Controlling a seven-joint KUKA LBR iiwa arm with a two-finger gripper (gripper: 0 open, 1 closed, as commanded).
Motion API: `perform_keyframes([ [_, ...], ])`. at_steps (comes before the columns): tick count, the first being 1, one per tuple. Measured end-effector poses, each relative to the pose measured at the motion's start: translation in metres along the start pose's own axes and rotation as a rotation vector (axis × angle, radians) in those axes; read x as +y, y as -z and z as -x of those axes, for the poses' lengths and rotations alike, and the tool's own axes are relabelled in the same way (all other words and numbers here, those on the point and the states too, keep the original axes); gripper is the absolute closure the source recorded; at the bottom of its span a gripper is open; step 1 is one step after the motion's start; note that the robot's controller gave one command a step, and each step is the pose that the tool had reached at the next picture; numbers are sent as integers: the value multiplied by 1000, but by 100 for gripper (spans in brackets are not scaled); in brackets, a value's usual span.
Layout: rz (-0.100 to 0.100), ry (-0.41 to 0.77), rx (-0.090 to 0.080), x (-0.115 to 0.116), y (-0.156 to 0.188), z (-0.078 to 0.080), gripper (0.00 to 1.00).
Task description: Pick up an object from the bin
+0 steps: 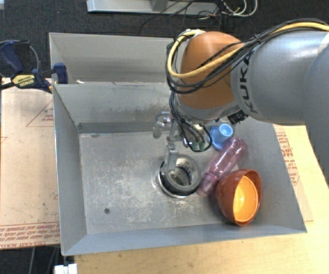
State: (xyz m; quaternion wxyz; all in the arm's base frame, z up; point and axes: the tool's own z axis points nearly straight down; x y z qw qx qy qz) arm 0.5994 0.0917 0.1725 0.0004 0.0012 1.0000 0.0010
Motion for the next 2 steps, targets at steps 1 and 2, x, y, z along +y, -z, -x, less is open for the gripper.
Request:
perform_keyframes([
  [1,0,0,0,0,0,0,0],
  [2,2,61,-7,-21,-13,-25,0],
])
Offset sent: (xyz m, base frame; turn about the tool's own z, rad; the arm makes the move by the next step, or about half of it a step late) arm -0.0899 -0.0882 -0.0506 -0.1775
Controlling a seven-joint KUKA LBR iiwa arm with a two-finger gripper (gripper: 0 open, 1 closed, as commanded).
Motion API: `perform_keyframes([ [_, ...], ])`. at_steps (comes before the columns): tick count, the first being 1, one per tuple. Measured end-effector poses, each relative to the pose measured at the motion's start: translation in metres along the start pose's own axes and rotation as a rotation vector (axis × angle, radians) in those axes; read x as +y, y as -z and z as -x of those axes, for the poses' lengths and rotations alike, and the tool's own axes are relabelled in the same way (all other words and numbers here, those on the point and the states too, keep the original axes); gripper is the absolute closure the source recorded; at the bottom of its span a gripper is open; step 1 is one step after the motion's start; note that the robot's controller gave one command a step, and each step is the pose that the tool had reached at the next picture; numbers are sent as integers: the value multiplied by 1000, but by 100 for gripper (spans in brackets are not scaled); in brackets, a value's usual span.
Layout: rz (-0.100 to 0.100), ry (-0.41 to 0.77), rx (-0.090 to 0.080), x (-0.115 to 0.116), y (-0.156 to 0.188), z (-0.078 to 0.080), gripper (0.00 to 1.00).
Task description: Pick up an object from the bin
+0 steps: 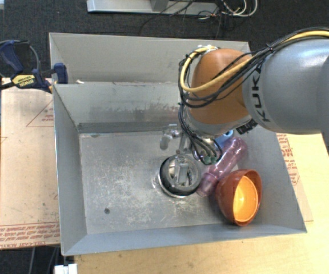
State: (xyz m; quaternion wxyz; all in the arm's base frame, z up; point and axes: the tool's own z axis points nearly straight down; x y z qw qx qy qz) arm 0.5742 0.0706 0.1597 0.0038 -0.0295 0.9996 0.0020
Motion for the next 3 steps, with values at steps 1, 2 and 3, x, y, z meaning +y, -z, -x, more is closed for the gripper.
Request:
perform_keyframes([
  [1,-1,195,-3,4,14,-12,0],
  [2,-1,133,-13,-81,-73,-30,0],
  [3,2,314,-25,-60,-62,41,0],
])
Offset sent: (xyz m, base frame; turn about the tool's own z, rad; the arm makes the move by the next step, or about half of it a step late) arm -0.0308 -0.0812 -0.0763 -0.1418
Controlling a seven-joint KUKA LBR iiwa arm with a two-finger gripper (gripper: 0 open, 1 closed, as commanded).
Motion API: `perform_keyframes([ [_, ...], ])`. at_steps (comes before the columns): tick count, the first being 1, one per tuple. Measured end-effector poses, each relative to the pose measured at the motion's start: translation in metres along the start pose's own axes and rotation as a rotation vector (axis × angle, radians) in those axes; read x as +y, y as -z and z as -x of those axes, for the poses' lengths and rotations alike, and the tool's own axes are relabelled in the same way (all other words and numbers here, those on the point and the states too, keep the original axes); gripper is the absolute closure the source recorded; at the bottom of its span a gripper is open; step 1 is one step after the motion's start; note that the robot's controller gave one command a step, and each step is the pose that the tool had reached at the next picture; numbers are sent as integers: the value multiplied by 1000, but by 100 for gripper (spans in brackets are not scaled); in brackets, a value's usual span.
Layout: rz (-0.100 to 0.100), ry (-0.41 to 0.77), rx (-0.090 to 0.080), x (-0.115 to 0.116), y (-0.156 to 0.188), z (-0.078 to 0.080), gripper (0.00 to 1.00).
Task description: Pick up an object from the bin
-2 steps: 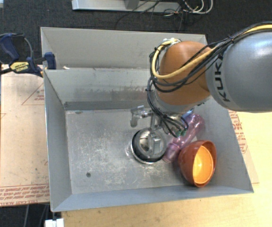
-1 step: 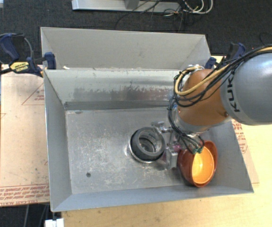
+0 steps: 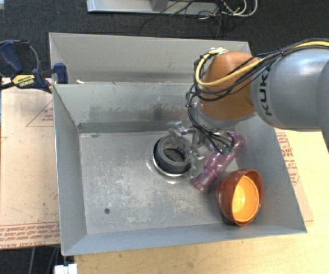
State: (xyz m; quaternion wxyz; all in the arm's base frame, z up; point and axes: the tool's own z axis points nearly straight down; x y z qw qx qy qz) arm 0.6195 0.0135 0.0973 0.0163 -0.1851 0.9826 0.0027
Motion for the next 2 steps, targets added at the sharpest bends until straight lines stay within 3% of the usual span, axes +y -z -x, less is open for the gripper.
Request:
perform_keyframes([
  [1,-5,-125,17,0,3,-67,0],
  [2,-7,-50,-21,-87,-9,-46,0],
])
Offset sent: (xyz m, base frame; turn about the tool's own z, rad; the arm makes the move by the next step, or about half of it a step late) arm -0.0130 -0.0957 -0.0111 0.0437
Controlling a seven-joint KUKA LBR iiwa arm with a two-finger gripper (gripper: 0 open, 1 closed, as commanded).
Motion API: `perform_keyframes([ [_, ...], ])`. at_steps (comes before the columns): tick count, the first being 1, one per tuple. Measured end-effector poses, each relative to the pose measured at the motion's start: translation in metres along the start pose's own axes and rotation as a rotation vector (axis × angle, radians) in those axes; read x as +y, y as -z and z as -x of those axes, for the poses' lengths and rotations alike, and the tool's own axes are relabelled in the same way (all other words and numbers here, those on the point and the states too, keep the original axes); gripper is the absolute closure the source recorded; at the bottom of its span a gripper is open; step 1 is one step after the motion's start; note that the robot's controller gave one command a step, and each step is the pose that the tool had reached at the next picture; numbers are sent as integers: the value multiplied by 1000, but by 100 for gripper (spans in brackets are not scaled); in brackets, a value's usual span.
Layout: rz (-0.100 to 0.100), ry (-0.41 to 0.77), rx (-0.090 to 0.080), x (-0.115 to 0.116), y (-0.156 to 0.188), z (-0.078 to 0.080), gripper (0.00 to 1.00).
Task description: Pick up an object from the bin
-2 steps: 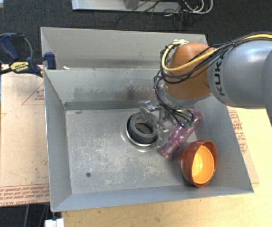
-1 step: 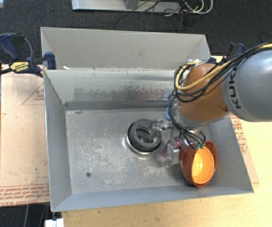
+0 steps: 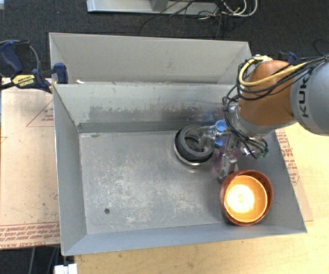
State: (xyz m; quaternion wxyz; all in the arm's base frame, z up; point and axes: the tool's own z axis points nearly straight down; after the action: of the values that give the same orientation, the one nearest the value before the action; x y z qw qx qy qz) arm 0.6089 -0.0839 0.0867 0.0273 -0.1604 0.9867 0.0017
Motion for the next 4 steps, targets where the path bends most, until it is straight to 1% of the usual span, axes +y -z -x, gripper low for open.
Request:
perform_keyframes([
  [1,12,-23,24,30,-15,-21,0],
  [2,-2,-11,-10,-9,1,-12,0],
  [3,12,14,3,18,23,-7,0],
  [4,5,-21,-16,-36,-5,-10,0],
])
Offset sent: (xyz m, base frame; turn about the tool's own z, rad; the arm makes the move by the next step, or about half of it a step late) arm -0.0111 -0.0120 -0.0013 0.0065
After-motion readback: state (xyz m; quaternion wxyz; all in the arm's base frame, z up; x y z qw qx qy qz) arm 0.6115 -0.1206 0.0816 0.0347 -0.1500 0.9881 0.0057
